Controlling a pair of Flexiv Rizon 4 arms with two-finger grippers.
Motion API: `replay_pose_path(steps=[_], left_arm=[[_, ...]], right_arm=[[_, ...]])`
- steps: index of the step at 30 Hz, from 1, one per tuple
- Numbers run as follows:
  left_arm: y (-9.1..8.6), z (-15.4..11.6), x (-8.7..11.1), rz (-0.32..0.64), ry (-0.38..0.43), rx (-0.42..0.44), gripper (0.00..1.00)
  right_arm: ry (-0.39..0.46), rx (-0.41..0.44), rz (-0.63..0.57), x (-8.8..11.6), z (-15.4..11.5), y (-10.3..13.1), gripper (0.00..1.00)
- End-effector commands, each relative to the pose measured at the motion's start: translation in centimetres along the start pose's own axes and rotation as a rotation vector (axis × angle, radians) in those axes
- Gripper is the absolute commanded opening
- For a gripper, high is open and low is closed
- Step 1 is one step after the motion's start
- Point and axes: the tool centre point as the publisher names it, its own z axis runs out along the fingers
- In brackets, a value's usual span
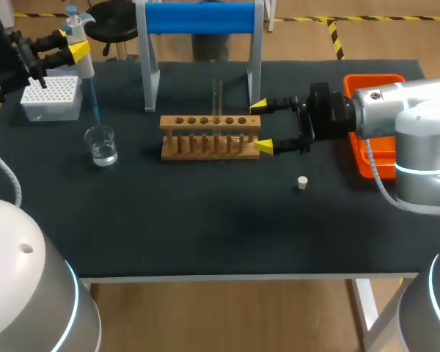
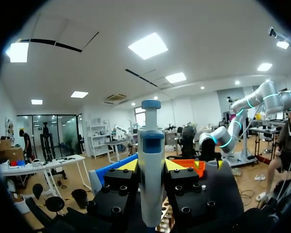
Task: Invert the test tube, pick up the pipette, mount the tip to pipette, aspirate from beaker and dispense into the tube, eject the tip, return the pipette, and cap with the stopper.
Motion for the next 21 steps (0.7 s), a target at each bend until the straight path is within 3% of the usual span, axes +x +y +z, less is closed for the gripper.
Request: replay_pose_path(steps=[1,21], left_arm=[[0.0,0.0,0.0,0.001,0.000,0.002,0.00],[0.0,0.0,0.0,0.001,0.000,0.002,0.00]], right_arm=[[-0.018,0.014,-0.002,0.3,0.7,0.2,1.00],[-0.191,0.188,0.012,3.2,14.4,3.0,1.00]])
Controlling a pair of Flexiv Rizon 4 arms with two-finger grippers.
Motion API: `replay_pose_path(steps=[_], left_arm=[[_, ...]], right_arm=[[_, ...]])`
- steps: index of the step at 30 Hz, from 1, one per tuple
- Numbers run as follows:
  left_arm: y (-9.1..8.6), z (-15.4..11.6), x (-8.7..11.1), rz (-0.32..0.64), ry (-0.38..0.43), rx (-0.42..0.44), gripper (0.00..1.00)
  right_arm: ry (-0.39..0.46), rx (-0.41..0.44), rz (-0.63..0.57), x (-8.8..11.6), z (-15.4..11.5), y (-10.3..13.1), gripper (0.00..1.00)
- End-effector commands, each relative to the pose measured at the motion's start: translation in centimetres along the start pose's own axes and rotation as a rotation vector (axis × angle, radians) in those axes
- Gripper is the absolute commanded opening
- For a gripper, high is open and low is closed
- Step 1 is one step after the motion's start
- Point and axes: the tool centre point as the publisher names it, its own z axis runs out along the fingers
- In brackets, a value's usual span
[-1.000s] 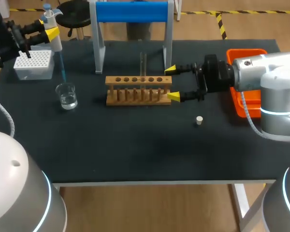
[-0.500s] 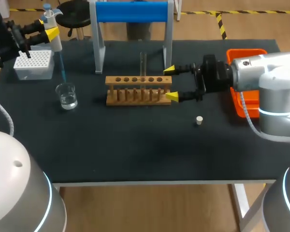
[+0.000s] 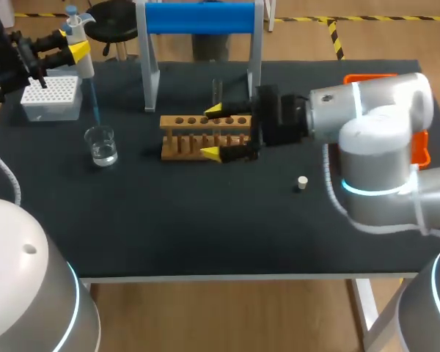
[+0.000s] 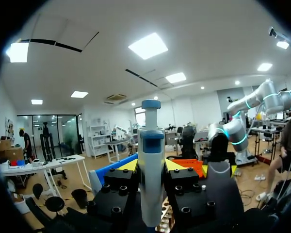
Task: Invert the test tube, pick up the pipette, mount the tip to pipette, aspirate from beaker and dispense into the tube, eject the tip, return the pipette, and cap with the stopper.
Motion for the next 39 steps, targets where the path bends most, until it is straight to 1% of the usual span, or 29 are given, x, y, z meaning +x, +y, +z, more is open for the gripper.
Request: replay_pose_path(steps=[1,4,8,10,13,20,27,39], left_arm=[[0.1,0.0,0.0,0.001,0.001,0.002,0.00],[0.1,0.0,0.0,0.001,0.001,0.002,0.00],[0.1,0.0,0.0,0.001,0.001,0.002,0.00],[0.1,0.0,0.0,0.001,0.001,0.002,0.00],[0.1,0.0,0.0,0.001,0.001,0.002,0.00],[0.1,0.0,0.0,0.001,0.001,0.002,0.00],[0.1,0.0,0.0,0.001,0.001,0.002,0.00],[0.1,0.0,0.0,0.001,0.001,0.002,0.00]], right_arm=[[-0.103,0.044,0.011,0.9,5.2,0.5,1.00],[-0.123,0.063,0.031,1.4,7.0,0.4,1.00],[-0.147,0.081,0.064,1.4,9.1,-0.3,1.00],[-0.144,0.069,0.114,1.3,9.9,-0.7,1.00],[-0.149,0.072,0.137,1.0,10.9,-1.3,1.00],[-0.186,0.097,0.131,-0.2,12.7,-2.7,1.00],[-0.190,0.109,0.135,-0.5,13.5,-3.4,1.00],[-0.199,0.104,0.123,-0.3,13.4,-3.1,1.00]])
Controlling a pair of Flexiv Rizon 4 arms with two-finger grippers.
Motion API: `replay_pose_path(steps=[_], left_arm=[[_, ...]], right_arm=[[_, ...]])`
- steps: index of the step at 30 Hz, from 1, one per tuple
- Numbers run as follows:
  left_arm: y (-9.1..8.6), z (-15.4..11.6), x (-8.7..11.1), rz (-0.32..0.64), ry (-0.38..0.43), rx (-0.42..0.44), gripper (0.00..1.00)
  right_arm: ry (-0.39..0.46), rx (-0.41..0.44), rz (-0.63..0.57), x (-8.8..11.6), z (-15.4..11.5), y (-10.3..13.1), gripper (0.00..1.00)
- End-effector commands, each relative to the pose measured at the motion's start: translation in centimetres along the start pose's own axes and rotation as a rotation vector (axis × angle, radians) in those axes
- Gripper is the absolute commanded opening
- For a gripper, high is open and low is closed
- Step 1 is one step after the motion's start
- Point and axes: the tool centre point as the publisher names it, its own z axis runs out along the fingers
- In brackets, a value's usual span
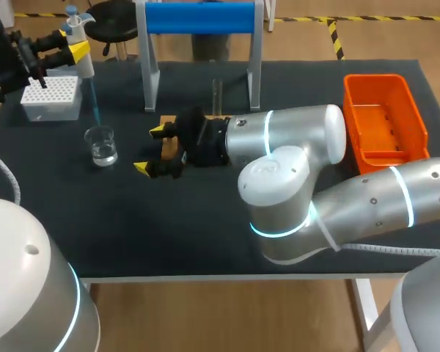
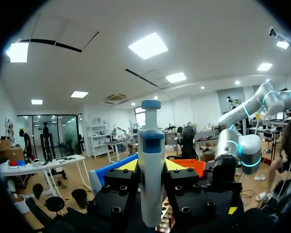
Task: Invert the test tube, pick up the pipette, mount the tip to pipette, aspirate from beaker and dispense into the tube, eject the tip, return the pipette, and cap with the stopper.
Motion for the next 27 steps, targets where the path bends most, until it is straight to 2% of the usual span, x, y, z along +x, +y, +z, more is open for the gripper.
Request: replay_pose_path(steps=[1,18,27], left_arm=[[0.1,0.0,0.0,0.001,0.001,0.003,0.00],[0.1,0.0,0.0,0.001,0.001,0.003,0.00],[1.7,-0.3,-0.3,-0.041,0.001,0.003,0.00]], right_arm=[[-0.032,-0.001,0.001,0.3,0.5,-0.1,1.00],[-0.032,-0.001,0.001,0.3,0.5,-0.1,1.00],[-0.032,-0.001,0.001,0.3,0.5,-0.1,1.00]])
